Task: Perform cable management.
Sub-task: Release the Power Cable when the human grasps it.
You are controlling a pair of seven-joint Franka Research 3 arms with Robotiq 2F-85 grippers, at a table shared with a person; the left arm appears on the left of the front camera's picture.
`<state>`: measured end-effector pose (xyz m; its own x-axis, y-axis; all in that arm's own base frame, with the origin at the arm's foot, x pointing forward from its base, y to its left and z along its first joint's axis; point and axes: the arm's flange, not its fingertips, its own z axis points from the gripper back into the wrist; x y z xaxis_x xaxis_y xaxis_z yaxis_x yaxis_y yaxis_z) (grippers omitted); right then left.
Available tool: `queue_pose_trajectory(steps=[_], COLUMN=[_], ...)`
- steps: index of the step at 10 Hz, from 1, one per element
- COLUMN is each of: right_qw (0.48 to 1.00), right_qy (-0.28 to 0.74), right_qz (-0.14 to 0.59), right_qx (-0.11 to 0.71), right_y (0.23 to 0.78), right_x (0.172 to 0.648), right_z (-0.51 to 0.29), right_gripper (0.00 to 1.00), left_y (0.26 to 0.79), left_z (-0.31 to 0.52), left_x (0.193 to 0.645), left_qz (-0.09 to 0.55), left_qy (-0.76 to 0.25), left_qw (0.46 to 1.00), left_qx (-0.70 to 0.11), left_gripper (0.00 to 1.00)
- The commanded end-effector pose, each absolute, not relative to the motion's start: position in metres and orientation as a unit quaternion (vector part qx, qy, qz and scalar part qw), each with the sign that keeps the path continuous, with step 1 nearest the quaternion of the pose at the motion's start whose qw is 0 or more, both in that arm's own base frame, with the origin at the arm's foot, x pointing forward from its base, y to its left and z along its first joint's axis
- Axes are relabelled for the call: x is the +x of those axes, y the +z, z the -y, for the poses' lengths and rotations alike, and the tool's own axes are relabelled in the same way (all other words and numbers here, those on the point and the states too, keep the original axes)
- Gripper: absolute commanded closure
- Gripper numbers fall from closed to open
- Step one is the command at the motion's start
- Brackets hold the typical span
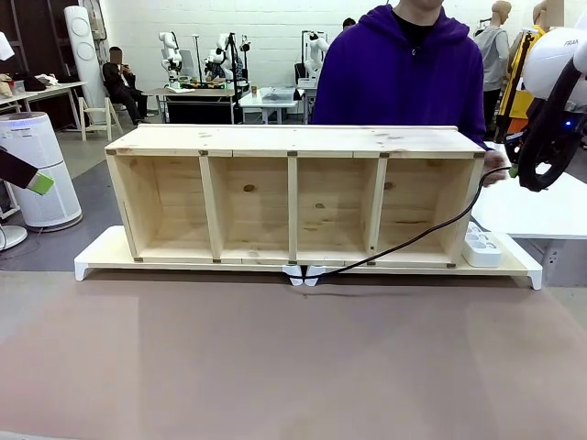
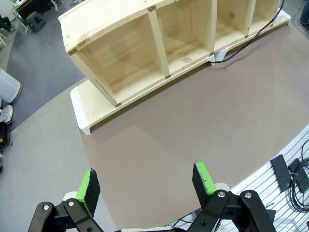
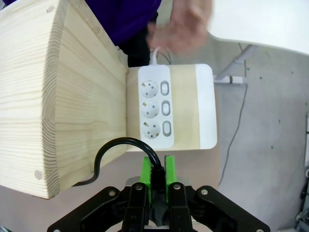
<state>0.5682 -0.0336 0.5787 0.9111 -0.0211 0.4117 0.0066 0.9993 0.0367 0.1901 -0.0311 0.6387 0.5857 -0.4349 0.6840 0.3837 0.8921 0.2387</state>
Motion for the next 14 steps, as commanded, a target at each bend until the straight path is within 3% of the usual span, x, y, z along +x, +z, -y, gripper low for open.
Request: queue_pose_trajectory(steps=[1,7,8,9,10,11,12,13,14], right_qw=[0.977,0.977,0.978,0.978,0.978,0.978,0.978,0.978,0.978], right_qy=[-0.002,-0.007,-0.007,-0.007,-0.007,-0.006,-0.007,-0.007,-0.004], right_qz=[0.213,0.211,0.207,0.206,0.207,0.207,0.208,0.209,0.209], right_qx=[0.017,0.017,0.014,0.013,0.012,0.010,0.011,0.010,0.010], right_y=[0.5787,0.5786,0.5790,0.5790,0.5794,0.5788,0.5799,0.5801,0.5799], right_x=[0.5679,0.5682,0.5673,0.5671,0.5665,0.5654,0.5657,0.5658,0.5649], right_z=[0.0339,0.0336,0.0342,0.0345,0.0353,0.0352,0.0357,0.0361,0.0363], right_gripper=[0.86,0.86,0.66,0.66,0.46,0.62,0.26,0.42,0.06], left_y=[0.6391,0.6391,0.6391,0.6391,0.6391,0.6391,0.6391,0.6391,0.6391], left_z=[0.0308,0.0308,0.0308,0.0308,0.0308,0.0308,0.0308,0.0308,0.0308], left_x=[0.1915,0.1915,0.1915,0.1915,0.1915,0.1915,0.1915,0.1915,0.1915], left_qz=[0.395,0.395,0.395,0.395,0.395,0.395,0.395,0.395,0.395], left_qy=[-0.226,-0.226,-0.226,-0.226,-0.226,-0.226,-0.226,-0.226,-0.226], left_qw=[0.890,0.890,0.890,0.890,0.890,0.890,0.890,0.890,0.890], left_qx=[0.034,0.034,0.034,0.034,0.034,0.034,0.034,0.034,0.034], left_gripper=[0.00,0.00,0.00,0.00,0.00,0.00,0.00,0.00,0.00])
